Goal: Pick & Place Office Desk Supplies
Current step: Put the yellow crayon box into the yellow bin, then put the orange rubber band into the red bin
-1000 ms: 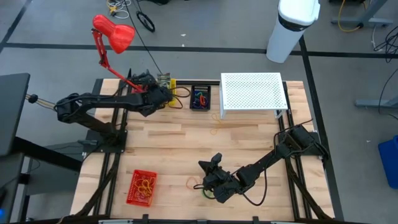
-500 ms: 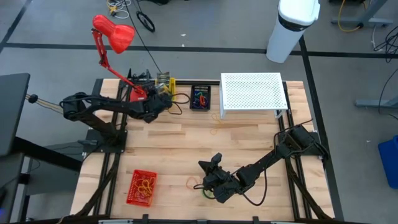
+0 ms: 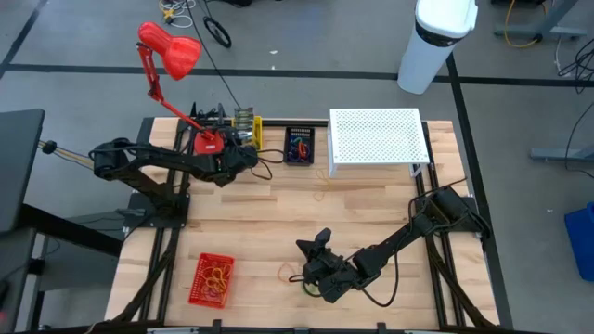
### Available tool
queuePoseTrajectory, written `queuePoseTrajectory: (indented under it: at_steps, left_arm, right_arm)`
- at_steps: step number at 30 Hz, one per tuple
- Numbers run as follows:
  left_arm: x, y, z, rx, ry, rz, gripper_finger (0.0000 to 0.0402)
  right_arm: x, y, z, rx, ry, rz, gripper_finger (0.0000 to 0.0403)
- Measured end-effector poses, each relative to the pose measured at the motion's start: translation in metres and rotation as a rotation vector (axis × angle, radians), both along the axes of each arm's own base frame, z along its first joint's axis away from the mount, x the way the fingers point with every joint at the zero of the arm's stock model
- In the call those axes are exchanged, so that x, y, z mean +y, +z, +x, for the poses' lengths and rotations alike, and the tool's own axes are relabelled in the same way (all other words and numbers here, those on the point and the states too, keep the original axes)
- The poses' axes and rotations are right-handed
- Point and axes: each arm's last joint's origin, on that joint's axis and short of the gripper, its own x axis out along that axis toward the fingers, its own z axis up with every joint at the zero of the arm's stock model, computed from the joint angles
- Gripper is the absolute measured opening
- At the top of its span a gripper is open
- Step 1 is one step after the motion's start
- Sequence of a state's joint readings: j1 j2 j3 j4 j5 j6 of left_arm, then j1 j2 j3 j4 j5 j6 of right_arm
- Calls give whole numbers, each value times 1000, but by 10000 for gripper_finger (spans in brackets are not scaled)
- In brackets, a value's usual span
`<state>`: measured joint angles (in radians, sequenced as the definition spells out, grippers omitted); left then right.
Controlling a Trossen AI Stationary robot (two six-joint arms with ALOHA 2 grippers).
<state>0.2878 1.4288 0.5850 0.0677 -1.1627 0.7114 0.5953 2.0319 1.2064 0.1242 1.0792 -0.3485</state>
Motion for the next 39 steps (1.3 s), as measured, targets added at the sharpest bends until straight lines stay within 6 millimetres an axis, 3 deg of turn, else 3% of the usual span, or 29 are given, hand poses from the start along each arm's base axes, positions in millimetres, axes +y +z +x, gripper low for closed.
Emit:
queuePoseTrajectory:
  at_steps: [8, 28, 32, 39]
  left_arm:
    - [0, -5, -5, 40, 0, -50, 6]
    - [9, -9, -8, -55, -23, -163, 9]
    - [7, -6, -7, -53, -13, -126, 31]
    - [-3, 9, -9, -105, -62, -116, 104]
  right_arm:
    - [0, 0, 0, 3, 6, 4, 12]
    - [1, 0, 0, 9, 20, 15, 12]
    - [1, 0, 0, 9, 20, 15, 12]
    - [1, 0, 1, 9, 29, 23, 12]
